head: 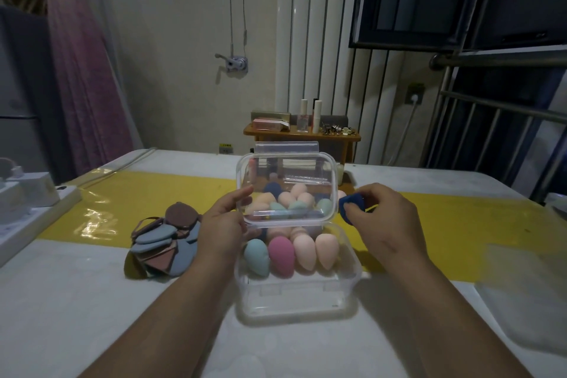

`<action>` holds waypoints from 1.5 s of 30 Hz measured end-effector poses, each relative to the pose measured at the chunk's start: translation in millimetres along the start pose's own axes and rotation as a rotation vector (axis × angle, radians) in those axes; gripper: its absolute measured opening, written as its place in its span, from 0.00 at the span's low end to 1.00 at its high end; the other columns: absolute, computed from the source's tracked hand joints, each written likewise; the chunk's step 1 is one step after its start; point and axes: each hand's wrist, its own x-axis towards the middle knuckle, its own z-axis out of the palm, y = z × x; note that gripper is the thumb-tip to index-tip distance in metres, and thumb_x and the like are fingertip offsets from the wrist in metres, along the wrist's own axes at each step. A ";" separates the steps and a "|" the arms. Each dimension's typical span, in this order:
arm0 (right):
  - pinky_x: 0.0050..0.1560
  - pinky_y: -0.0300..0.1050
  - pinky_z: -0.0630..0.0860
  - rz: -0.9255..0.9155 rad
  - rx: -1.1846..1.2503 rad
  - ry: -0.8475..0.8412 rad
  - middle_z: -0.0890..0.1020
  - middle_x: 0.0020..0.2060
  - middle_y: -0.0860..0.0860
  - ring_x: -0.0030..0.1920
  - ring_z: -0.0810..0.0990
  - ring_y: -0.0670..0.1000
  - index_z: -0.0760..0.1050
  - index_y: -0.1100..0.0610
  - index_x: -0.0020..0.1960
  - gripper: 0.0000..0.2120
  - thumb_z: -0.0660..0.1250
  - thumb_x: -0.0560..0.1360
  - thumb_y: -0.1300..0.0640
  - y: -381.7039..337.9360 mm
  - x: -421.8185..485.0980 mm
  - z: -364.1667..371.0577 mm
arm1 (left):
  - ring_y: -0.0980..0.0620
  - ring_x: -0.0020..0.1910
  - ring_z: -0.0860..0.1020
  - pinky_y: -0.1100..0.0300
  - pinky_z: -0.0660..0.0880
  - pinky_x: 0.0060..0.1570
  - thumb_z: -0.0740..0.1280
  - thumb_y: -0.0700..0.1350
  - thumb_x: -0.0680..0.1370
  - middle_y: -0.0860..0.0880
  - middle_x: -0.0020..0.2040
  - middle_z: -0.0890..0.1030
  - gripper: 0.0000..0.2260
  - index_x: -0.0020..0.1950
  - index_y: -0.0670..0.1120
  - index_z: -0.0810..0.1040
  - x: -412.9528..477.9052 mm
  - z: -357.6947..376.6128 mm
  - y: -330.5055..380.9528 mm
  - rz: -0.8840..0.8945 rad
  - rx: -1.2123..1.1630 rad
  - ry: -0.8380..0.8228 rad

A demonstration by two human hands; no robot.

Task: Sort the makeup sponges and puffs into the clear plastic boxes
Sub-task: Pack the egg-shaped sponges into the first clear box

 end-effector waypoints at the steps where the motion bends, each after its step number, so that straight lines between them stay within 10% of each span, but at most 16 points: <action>1: 0.34 0.41 0.70 -0.002 0.027 -0.005 0.82 0.40 0.45 0.41 0.77 0.46 0.79 0.49 0.45 0.02 0.71 0.74 0.54 -2.5 -1.3 -0.6 | 0.52 0.45 0.77 0.54 0.81 0.43 0.54 0.23 0.74 0.48 0.52 0.77 0.25 0.57 0.46 0.81 -0.2 0.2 0.1 0.001 0.004 0.001; 8: 0.36 0.36 0.69 -0.065 0.107 -0.117 0.80 0.43 0.41 0.42 0.78 0.42 0.76 0.45 0.54 0.11 0.72 0.74 0.54 -18.4 -10.8 1.6 | 0.56 0.42 0.77 0.65 0.78 0.29 0.55 0.23 0.74 0.50 0.50 0.78 0.25 0.57 0.45 0.81 -2.8 2.0 1.1 0.012 0.013 -0.007; 32: 0.47 0.53 0.84 -0.185 0.062 -0.745 0.86 0.42 0.48 0.42 0.85 0.47 0.74 0.45 0.46 0.10 0.75 0.72 0.53 -46.9 -33.6 36.3 | 0.59 0.34 0.82 0.56 0.82 0.38 0.51 0.24 0.74 0.50 0.47 0.79 0.25 0.59 0.41 0.80 -4.4 3.9 0.2 0.013 -0.030 -0.028; 45: 0.47 0.41 0.81 -0.301 -0.097 -0.773 0.80 0.43 0.42 0.43 0.79 0.43 0.76 0.46 0.48 0.12 0.77 0.69 0.52 -55.9 -34.4 41.9 | 0.52 0.44 0.79 0.59 0.82 0.34 0.50 0.23 0.74 0.48 0.51 0.79 0.26 0.58 0.42 0.80 2.4 1.7 -4.5 0.018 -0.046 -0.025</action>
